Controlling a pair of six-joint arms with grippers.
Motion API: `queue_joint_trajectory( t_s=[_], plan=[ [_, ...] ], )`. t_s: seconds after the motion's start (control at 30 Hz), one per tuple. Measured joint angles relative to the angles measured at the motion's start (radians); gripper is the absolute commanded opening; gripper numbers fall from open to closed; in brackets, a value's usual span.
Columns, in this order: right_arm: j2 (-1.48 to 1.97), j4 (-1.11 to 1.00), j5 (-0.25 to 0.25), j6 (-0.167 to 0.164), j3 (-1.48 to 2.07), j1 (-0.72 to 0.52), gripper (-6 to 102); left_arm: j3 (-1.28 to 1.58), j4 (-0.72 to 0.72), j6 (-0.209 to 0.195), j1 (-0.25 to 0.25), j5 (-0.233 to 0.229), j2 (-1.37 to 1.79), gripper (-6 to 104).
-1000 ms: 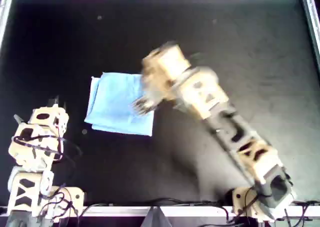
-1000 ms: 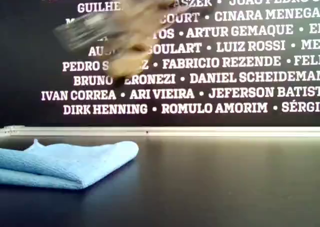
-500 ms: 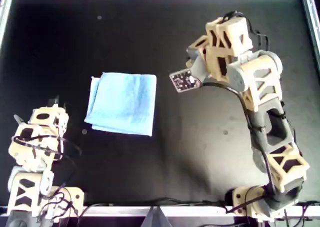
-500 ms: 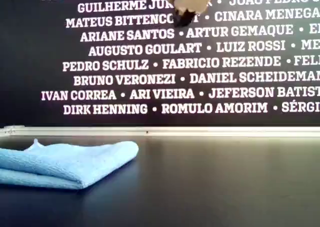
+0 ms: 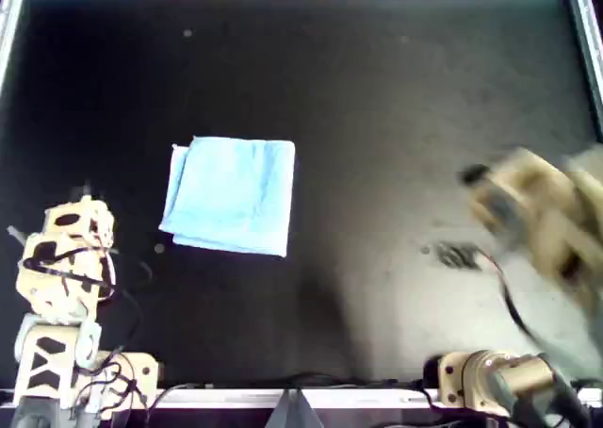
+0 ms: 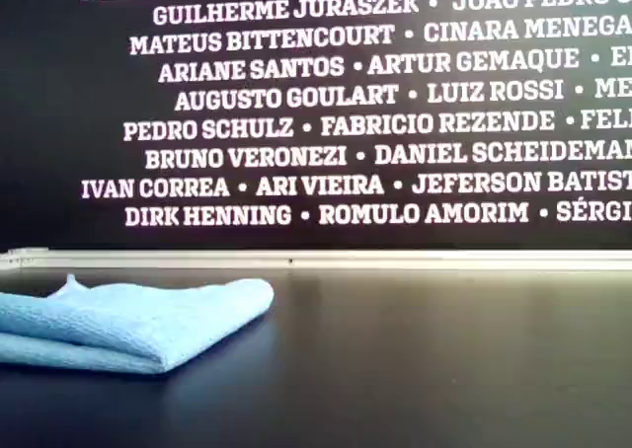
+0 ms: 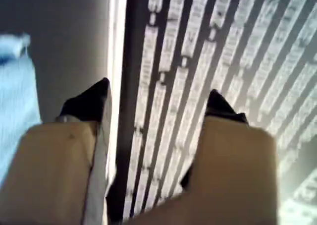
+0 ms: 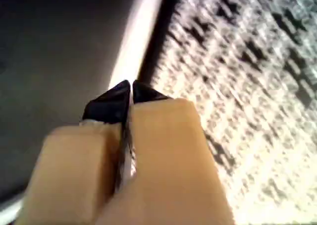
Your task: Fold a cloth
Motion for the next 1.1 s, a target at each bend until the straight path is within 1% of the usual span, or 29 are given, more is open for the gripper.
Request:
queue_joint_trajectory(
  t_s=[0.07, 0.17, 0.2, 0.27, 0.33, 0.37, 0.43, 0.47, 0.53, 0.57, 0.63, 0.77, 0.83, 0.87, 0.9, 1.0, 1.03, 1.1],
  plan=[
    [0.186, -0.112, 0.0, -0.002, 0.17, -0.08, -2, 0.0, 0.0, 0.0, 0.0, -0.012, 0.0, 68],
    [0.41, -0.288, 0.0, -0.002, 0.422, -0.175, -2, 0.0, 0.0, 0.0, 0.0, -0.014, 0.0, 68],
    [0.469, -0.345, -0.014, -0.002, 0.512, -0.207, -2, 0.0, 0.0, 0.0, 0.0, -0.015, 0.0, 68],
    [0.565, -0.431, -0.002, -0.002, 0.672, -0.282, -2, 0.008, 0.0, 0.0, 0.0, -0.02, 0.0, 68],
    [0.643, -0.488, 0.0, 0.005, 0.844, -0.37, -2, 0.028, 0.0, 0.0, 0.0, -0.02, 0.0, 68],
    [0.67, -0.497, 0.008, -0.008, 0.92, -0.414, -2, 0.048, 0.0, 0.0, 0.0, -0.02, 0.0, 68],
    [0.675, -0.497, 0.014, -0.008, 1.074, -0.489, -2, 0.084, 0.0, 0.0, 0.0, -0.017, -0.002, 68],
    [0.683, -0.502, 0.014, -0.006, 1.123, -0.503, -2, 0.095, 0.0, 0.0, 0.0, -0.017, -0.002, 68],
    [0.687, -0.549, 0.008, -0.005, 1.209, -0.499, -2, 0.095, 0.0, 0.0, 0.0, -0.017, 0.0, 68],
    [0.687, -0.578, -0.002, 0.003, 1.258, -0.494, -2, 0.095, 0.0, 0.0, 0.0, -0.017, 0.0, 68],
    [0.687, -0.66, 0.002, 0.008, 1.344, -0.506, -2, 0.095, 0.0, 0.0, 0.0, -0.017, 0.0, 68],
    [0.687, -0.905, -0.003, 0.008, 1.537, -0.503, -2, 0.095, 0.0, -0.003, 0.0, -0.017, 0.0, 67],
    [0.689, -1.022, -0.005, 0.008, 1.578, -0.505, -2, 0.095, 0.0, -0.003, 0.0, -0.017, 0.0, 67],
    [0.689, -1.072, -0.005, 0.017, 1.597, -0.503, -2, 0.095, 0.0, -0.003, 0.0, -0.017, 0.0, 67],
    [0.69, -1.092, -0.003, 0.006, 1.6, -0.499, -2, 0.095, 0.0, -0.003, 0.0, -0.017, 0.0, 67],
    [0.69, -1.112, -0.006, 0.011, 1.6, -0.417, -2, 0.097, 0.0, -0.009, 0.0, -0.017, 0.0, 67],
    [0.69, -1.112, -0.015, 0.011, 1.6, -0.405, -2, 0.097, 0.003, -0.009, 0.009, -0.017, 0.0, 67],
    [0.69, -1.112, 0.005, 0.011, 1.6, -0.4, -2, 0.097, 0.034, -0.009, 0.035, -0.017, 0.0, 67]
  ],
)
